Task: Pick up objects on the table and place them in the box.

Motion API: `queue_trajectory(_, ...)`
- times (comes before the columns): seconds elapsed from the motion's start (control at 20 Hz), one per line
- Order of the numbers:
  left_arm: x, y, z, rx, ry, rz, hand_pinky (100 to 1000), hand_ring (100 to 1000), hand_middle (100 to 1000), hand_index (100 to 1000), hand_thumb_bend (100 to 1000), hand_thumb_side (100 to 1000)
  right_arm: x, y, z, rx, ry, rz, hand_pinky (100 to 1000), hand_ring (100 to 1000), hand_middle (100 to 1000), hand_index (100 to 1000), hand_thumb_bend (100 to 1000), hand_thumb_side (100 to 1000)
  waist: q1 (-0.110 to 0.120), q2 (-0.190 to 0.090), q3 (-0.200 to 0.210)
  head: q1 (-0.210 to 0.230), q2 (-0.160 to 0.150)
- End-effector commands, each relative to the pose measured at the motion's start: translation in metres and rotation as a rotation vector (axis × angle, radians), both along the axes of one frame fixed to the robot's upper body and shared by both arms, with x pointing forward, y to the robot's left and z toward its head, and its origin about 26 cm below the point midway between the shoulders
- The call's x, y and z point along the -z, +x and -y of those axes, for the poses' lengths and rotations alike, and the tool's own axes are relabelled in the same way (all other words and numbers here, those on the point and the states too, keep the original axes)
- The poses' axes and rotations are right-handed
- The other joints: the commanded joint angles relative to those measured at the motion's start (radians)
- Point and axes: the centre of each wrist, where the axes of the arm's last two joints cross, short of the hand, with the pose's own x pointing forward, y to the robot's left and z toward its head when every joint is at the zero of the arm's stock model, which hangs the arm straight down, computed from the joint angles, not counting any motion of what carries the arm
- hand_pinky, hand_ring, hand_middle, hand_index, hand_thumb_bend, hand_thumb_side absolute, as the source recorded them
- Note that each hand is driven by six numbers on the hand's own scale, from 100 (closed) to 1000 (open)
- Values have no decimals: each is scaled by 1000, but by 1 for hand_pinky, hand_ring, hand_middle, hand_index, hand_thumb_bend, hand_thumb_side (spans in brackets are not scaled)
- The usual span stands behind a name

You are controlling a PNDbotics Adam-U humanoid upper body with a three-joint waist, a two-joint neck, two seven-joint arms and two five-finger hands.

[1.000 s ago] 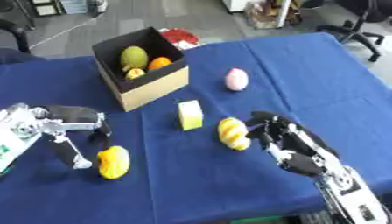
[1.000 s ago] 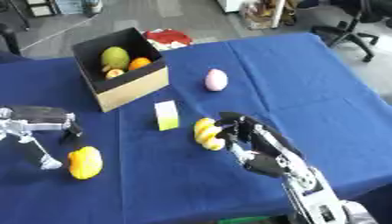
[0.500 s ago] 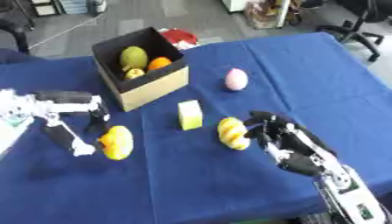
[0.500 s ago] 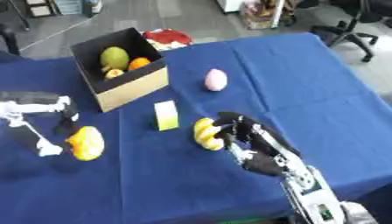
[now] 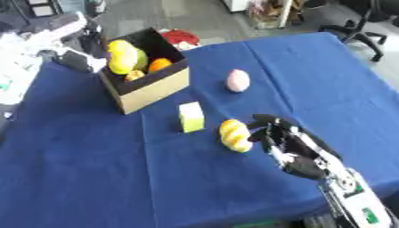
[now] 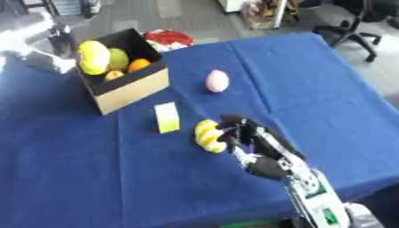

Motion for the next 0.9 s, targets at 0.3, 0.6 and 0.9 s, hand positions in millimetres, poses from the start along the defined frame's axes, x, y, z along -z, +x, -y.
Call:
queue_trajectory(0.3, 10, 11, 4, -72, -26, 76, 782, 718, 741, 888, 396, 396, -7, 3, -1, -12, 9, 23, 800, 722, 776, 916, 100, 325, -16, -18, -7, 3, 4)
queue_trajectory(0.6, -29, -12, -15, 100, -288, 190, 779, 706, 722, 858, 276, 397, -10, 6, 4, 9, -8, 41, 802, 723, 777, 919, 100, 312, -15, -19, 11, -12, 4)
queue_trajectory(0.9, -56, -73, -52, 210, -509, 257, 763, 672, 681, 825, 201, 379, -52, 41, 19, 70, -157, 210, 811, 732, 788, 935, 100, 285, -13, -24, 39, -46, 4)
